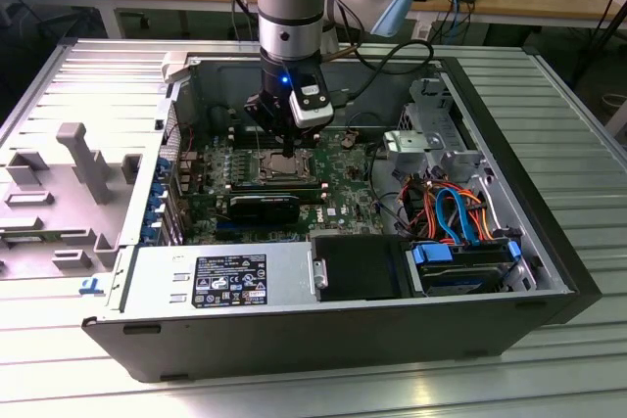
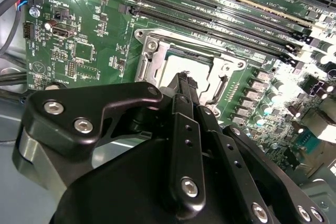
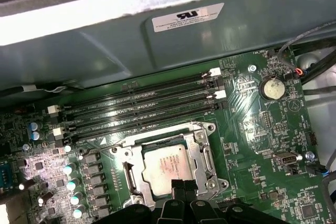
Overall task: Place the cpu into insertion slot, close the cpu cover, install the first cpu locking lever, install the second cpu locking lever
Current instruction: 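Install the first cpu locking lever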
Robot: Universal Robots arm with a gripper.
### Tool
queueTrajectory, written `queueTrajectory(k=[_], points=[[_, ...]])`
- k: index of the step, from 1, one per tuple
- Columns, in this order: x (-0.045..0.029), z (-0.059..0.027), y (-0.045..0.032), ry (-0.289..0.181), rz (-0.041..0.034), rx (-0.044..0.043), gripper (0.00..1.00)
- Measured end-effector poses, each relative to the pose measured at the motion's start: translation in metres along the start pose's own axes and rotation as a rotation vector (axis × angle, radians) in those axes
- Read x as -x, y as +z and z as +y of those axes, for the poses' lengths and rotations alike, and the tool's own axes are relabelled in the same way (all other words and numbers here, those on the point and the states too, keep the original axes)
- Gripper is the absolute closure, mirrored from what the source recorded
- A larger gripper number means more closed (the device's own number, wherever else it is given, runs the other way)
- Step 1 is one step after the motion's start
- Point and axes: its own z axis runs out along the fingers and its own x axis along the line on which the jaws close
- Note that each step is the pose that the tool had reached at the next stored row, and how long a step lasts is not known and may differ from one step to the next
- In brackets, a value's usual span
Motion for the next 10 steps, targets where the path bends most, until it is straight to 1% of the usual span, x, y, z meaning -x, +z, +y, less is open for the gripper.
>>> queueTrajectory(k=[1, 10], points=[[0.0, 0.0, 0.0, -0.009, -0.0001, 0.0003, 0.89], [0.0, 0.0, 0.0, -0.029, -0.0003, 0.001, 0.89]])
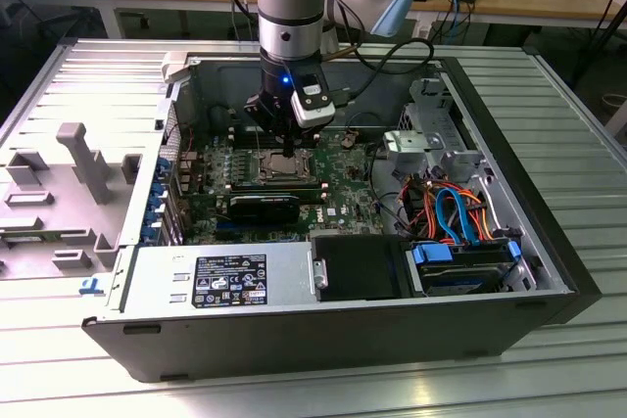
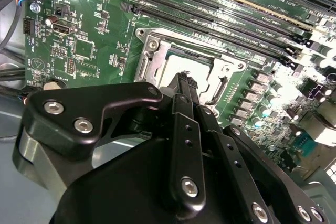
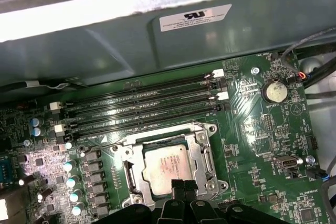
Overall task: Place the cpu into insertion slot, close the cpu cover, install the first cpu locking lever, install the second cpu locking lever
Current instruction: 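Install the first cpu locking lever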
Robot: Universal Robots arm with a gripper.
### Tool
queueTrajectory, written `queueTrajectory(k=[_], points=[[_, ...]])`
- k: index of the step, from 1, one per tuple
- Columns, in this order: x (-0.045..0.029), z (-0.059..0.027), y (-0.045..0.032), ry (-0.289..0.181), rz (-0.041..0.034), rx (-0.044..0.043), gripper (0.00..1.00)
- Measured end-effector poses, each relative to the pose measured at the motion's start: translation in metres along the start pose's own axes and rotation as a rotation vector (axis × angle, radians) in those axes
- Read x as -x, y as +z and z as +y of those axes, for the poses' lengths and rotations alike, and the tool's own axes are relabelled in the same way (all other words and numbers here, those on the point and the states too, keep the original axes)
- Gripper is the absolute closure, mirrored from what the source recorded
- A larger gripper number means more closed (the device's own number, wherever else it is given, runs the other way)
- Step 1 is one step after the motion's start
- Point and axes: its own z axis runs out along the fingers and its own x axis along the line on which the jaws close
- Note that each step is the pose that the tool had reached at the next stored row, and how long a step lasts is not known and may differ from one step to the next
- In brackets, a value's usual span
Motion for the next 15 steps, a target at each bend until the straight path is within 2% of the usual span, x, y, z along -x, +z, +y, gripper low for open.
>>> queueTrajectory(k=[15], points=[[0.0, 0.0, 0.0, -0.035, -0.0003, 0.0018, 0.89]])
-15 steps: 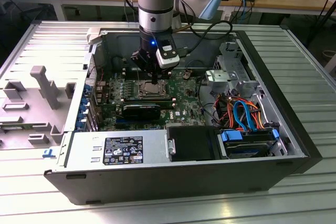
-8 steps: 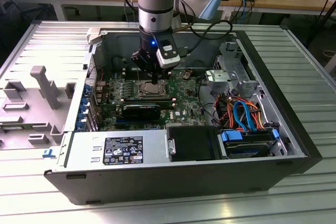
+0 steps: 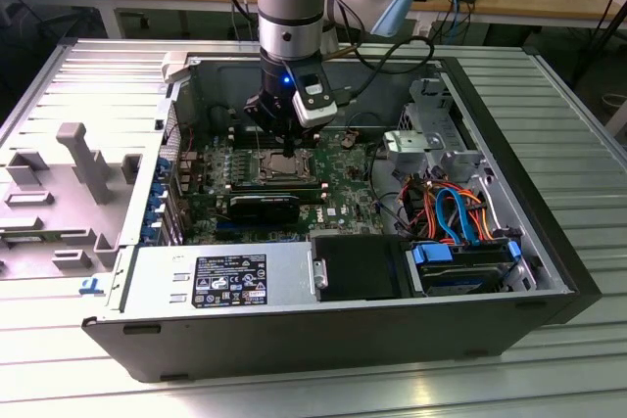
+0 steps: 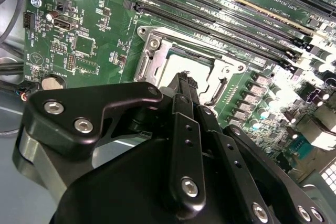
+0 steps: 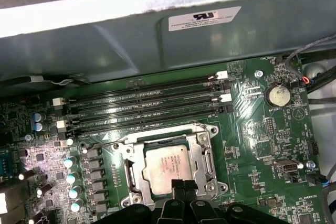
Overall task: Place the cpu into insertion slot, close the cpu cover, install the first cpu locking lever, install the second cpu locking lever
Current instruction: 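Install the first cpu locking lever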
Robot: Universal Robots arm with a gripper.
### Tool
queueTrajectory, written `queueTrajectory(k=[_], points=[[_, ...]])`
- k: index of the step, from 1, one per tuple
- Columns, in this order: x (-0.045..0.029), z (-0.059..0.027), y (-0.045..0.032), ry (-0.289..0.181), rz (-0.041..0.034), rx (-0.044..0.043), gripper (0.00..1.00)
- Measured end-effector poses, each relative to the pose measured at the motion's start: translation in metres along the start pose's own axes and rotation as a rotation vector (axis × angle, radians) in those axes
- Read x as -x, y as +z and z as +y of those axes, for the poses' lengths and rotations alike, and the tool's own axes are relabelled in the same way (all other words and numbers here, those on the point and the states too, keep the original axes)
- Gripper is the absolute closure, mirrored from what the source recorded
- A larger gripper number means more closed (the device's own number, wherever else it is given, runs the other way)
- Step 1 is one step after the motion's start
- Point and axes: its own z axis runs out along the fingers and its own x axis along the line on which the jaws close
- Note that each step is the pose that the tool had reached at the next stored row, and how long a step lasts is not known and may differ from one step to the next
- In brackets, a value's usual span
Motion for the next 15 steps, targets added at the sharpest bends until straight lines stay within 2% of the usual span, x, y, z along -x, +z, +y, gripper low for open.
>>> queueTrajectory(k=[15], points=[[0.0, 0.0, 0.0, -0.028, -0.0003, 0.0009, 0.89]])
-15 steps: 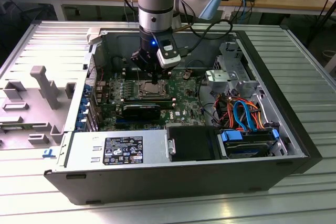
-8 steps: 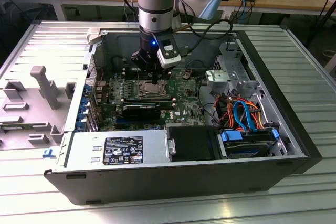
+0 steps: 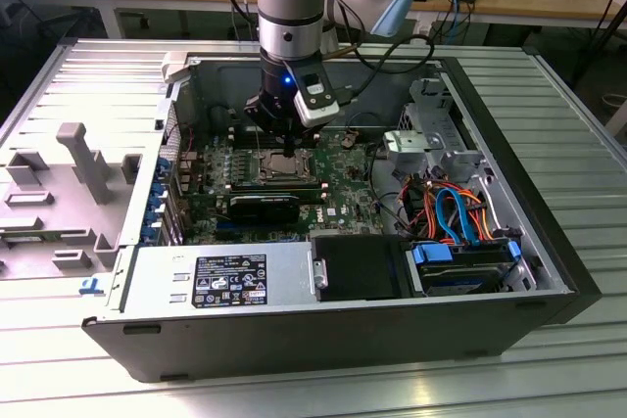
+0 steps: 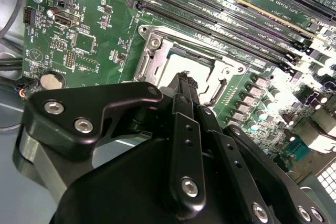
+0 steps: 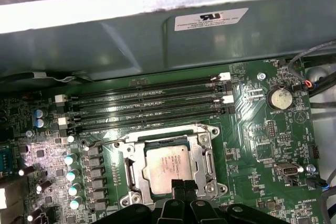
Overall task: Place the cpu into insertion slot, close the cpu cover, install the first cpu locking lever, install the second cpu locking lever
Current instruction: 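Install the first cpu locking lever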
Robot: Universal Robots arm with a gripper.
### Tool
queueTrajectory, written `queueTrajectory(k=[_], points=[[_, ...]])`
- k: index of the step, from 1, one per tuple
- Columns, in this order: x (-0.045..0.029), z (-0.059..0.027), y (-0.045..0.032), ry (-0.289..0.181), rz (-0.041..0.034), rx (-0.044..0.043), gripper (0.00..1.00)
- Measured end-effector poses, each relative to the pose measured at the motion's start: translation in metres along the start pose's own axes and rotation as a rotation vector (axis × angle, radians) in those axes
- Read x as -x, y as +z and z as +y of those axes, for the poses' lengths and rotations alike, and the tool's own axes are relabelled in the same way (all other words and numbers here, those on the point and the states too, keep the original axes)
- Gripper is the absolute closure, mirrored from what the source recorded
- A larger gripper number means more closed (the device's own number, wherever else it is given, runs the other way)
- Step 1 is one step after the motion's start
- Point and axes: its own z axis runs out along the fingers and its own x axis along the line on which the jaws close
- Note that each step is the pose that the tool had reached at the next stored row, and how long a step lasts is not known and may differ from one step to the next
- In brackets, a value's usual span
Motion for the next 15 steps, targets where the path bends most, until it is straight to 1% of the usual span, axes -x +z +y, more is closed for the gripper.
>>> queueTrajectory(k=[15], points=[[0.0, 0.0, 0.0, -0.025, -0.0003, 0.0005, 0.89]])
